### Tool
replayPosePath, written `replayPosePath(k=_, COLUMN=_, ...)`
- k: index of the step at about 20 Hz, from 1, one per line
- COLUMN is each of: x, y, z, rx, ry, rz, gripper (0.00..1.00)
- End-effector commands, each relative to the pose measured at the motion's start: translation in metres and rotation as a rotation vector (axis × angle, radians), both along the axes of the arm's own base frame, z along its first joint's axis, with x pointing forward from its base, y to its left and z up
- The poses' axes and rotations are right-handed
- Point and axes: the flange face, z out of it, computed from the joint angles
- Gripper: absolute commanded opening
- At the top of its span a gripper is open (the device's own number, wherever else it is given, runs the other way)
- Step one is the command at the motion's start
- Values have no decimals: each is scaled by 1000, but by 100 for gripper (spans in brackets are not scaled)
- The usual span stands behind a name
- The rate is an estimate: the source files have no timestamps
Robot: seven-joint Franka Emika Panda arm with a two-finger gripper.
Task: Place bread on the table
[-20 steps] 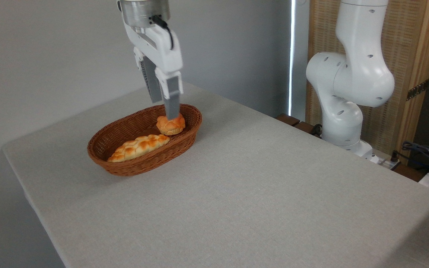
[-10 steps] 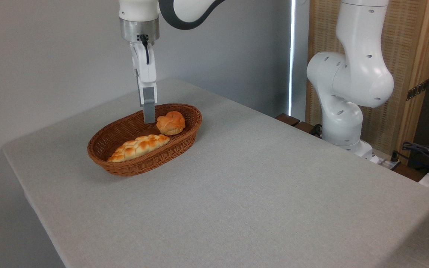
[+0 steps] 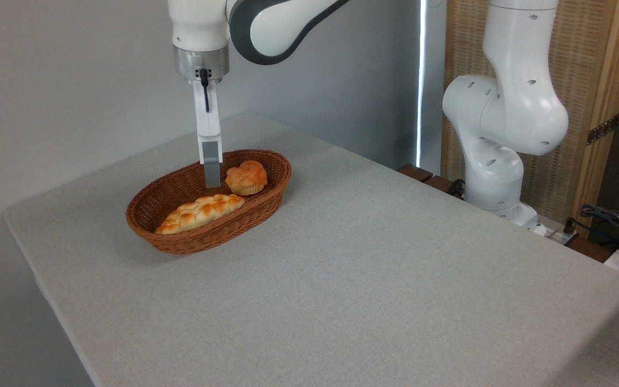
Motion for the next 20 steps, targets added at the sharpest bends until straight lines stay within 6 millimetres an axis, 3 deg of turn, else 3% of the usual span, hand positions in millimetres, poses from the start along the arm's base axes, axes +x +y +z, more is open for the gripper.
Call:
replayPosePath(k=1, x=7, y=-1, z=-4, rx=-67, ry=22, rz=200, gripper=100)
replayPosePath(k=7, x=16, y=-1, z=-29, rx=-51, ry=87, rz=267, gripper=100)
replayPosePath(k=9, x=21, y=0, z=-19, rx=-62, ry=70, rz=268, gripper=100)
replayPosePath(k=11, x=23, y=0, z=-22, rx=-60, ry=73, rz=265, gripper=100)
replayPosePath(k=15, x=28, y=-4, z=-51, rx=-48, ry=122, rz=262, gripper=100)
replayPosePath(k=20, x=30, y=-7, z=-59, rx=-48, ry=126, rz=259, gripper=100)
